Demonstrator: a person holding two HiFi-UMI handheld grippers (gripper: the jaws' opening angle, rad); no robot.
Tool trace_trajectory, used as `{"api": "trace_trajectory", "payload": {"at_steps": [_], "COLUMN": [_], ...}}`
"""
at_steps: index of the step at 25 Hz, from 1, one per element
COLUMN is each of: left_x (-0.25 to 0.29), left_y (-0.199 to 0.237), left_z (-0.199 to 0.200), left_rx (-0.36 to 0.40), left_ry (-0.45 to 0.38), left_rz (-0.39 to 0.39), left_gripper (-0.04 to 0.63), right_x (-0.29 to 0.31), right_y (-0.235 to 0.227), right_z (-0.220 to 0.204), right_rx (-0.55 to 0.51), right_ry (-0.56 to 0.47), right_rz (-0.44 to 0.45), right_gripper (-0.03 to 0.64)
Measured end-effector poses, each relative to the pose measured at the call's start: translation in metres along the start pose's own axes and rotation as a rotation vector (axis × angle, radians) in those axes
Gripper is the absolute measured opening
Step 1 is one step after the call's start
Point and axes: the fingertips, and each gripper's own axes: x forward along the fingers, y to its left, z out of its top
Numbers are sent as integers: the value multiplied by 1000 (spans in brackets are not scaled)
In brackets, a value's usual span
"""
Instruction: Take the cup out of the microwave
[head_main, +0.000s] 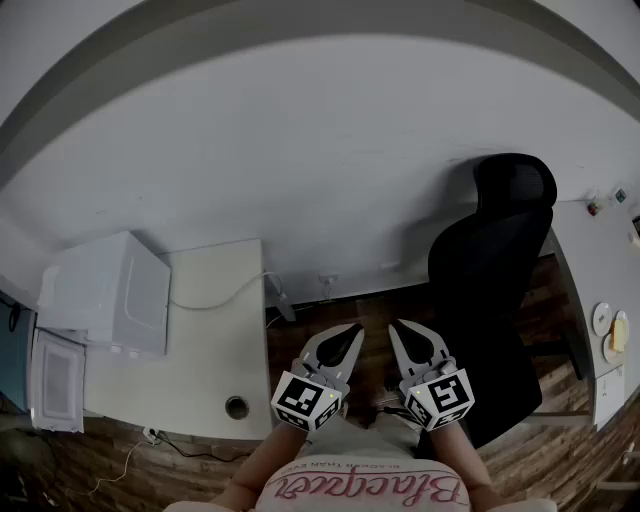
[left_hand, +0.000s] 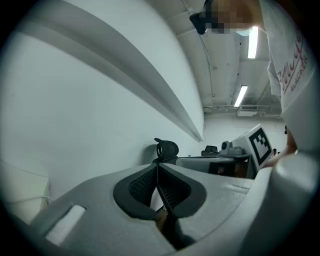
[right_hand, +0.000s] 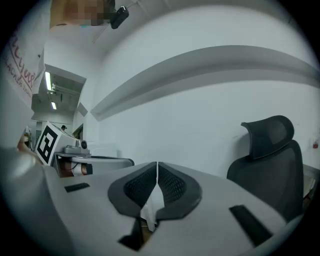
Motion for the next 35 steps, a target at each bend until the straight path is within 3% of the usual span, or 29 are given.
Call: {"api": "trace_trajectory", "payload": {"at_steps": [10,15,20,26,35], "left_x": [35,32,14,-17,-78], "left_y": [-76,-101,-120,-132,-143], "left_z": [10,-1,-8,-8,-2], "left_rx": [34,37,42,47,68], "left_ry": [-23,-5,6,-9,-29], "left_rz": [82,161,229,260,220], "left_gripper": [14,14,14,14,14], "right_x": [-72,-96,-111,-127,-149], "right_y": [-46,-48,-37,-12,40], "right_z": [12,7,3,-1,5], "right_rx": [-39,0,13,15,-6], "right_ry": [-19,-39,-44,-53,-77], "right_rz": [80,151,219,246,182], "right_gripper": [18,18,18,18,18]}}
